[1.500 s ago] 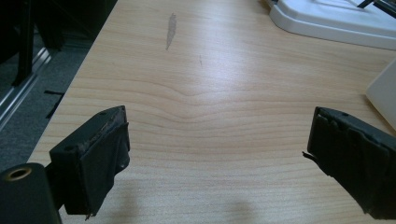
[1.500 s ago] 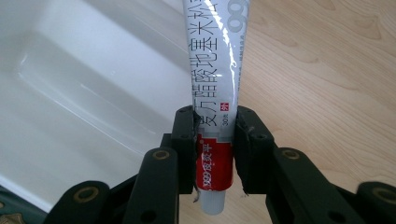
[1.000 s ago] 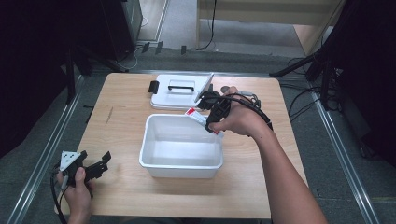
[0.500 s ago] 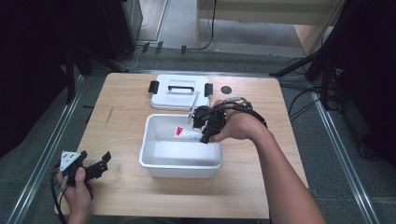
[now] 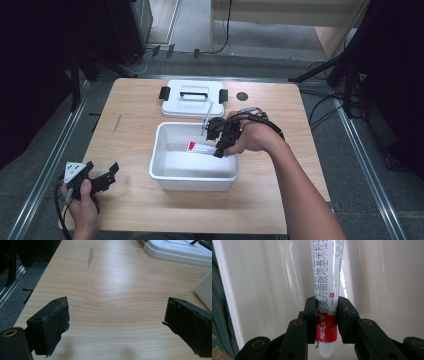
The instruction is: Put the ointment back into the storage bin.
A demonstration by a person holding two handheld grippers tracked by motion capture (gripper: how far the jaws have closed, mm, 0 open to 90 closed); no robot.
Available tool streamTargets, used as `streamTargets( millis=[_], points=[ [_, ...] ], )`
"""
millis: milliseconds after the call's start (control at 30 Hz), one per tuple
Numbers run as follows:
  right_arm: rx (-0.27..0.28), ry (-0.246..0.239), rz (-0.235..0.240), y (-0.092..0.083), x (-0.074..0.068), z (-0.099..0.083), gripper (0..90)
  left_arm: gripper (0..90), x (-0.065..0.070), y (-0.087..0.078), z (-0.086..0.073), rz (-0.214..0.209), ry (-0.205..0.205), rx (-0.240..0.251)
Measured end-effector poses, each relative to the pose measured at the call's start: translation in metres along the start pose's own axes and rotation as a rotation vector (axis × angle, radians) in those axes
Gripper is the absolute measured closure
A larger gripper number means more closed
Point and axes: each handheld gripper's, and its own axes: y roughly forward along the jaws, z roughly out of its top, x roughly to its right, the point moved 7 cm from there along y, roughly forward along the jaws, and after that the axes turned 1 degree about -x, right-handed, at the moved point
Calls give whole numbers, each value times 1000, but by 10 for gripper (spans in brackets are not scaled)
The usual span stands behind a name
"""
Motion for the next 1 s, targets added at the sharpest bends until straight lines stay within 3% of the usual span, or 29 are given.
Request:
streamTargets(
  millis=[333,633,1000],
  points=[
    [-34,-12,7,21,-1,-3,726,62,0,0,0,-1,0,-2],
    [-135,-17,-6,41,-5,-7,727,62,0,0,0,-1,4,-4],
    [-176,-20,-32,43,-5,-7,723,62,0,0,0,-1,3,-3]
  ],
)
